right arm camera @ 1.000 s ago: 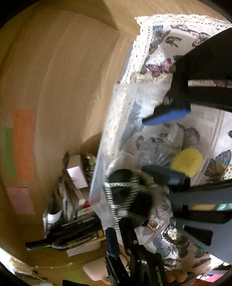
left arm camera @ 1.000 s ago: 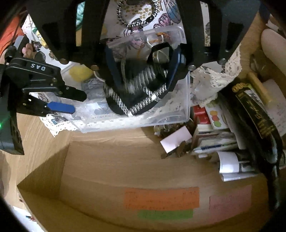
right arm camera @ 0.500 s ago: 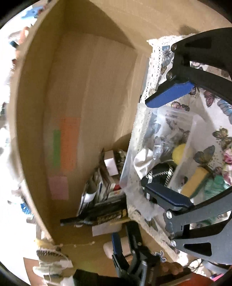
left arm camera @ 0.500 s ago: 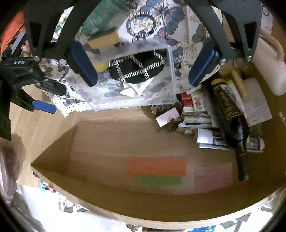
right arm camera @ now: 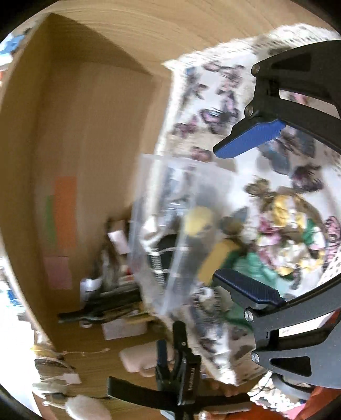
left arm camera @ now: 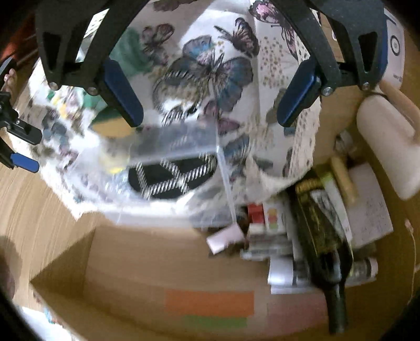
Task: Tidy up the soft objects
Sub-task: 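Grasp the chain bracelet with the left tool while the right tool grasps the floral pouch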
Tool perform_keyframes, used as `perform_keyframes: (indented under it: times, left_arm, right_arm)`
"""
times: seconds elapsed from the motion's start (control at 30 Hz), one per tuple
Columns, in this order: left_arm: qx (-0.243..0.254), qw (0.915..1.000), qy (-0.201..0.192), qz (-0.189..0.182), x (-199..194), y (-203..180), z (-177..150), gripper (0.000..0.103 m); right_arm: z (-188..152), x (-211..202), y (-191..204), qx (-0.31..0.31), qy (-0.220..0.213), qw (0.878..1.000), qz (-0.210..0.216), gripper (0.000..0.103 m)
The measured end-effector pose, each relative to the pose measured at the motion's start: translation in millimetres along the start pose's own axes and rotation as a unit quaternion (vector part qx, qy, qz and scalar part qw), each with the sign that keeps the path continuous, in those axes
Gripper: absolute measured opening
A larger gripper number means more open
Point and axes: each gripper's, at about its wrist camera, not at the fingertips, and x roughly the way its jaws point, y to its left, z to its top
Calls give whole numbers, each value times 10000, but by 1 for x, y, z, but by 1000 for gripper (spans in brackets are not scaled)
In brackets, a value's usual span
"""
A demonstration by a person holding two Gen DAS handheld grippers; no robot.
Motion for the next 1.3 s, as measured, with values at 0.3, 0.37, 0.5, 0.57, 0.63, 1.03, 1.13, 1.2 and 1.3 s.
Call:
perform_keyframes:
  times: [0.3, 0.37, 0.5, 0.57, 0.63, 1.03, 1.13, 1.2, 1.3]
  left_arm:
    - [89, 9980, 623, -85, 35, 0, -21, 68]
    - [159, 9970, 731, -183, 40, -3, -24, 52]
    - [246, 9954, 863, -335, 49, -6, -28, 31]
    - [268, 9948, 871, -453, 48, -7, -30, 7]
    - [252, 9948, 862, -477, 46, -6, -33, 6]
    - [324, 9989, 66, -346, -3, -3, -22, 5]
    - [274, 9988, -188, -352, -12, 0, -9, 5]
    - [235, 9984, -377, -352, -19, 1, 1, 5]
    - [185, 9973, -607, -359, -27, 1, 14, 5]
  right_arm:
    - [-33, 33, 4, 185, 776, 9963, 327, 85]
    - [-37, 36, 11, 71, 838, 9960, 302, 83]
    - [-45, 39, 11, 67, 918, 9950, 397, 70]
    - [-47, 38, 7, 165, 946, 9940, 516, 59]
    - [-48, 34, 2, 202, 933, 9947, 389, 41]
    - [-27, 6, -20, 426, 442, 9980, 138, 20]
    - [-11, -3, -21, 399, 146, 9990, 114, 20]
    - [0, -7, -19, 369, -43, 9993, 104, 20]
    - [18, -12, -18, 305, -317, 9990, 85, 20]
